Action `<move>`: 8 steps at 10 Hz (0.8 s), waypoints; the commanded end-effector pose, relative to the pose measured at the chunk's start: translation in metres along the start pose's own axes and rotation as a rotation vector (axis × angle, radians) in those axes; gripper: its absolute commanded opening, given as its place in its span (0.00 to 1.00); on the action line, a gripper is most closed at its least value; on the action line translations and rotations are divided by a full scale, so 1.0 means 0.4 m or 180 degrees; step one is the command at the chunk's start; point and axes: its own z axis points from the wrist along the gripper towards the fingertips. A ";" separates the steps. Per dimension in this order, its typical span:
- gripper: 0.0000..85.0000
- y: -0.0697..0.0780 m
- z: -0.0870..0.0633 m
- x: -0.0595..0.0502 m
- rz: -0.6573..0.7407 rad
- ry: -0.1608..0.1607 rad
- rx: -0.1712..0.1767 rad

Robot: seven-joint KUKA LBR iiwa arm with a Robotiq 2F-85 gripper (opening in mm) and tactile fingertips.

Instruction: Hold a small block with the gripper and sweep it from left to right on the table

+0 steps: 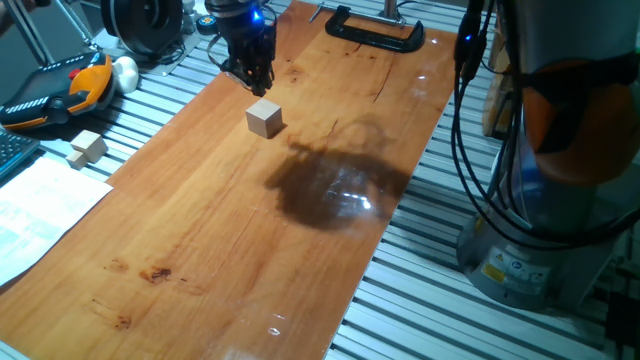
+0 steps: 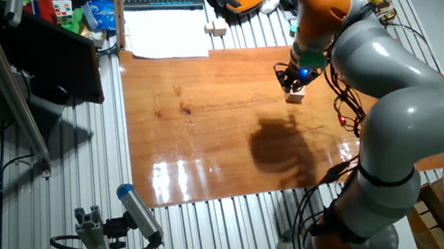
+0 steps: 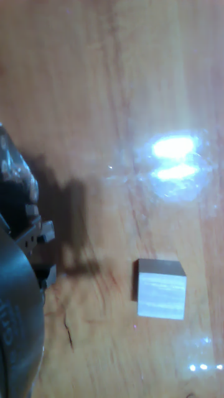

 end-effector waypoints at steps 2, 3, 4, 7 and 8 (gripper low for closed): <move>1.00 -0.015 0.036 -0.034 0.0037 -0.0070 0.0025; 1.00 -0.019 0.053 -0.050 0.0027 -0.0069 0.0020; 1.00 -0.023 0.070 -0.065 0.0012 -0.0078 0.0015; 1.00 -0.042 0.113 -0.116 0.0014 -0.0113 0.0060; 1.00 -0.054 0.123 -0.136 -0.0011 -0.0107 0.0051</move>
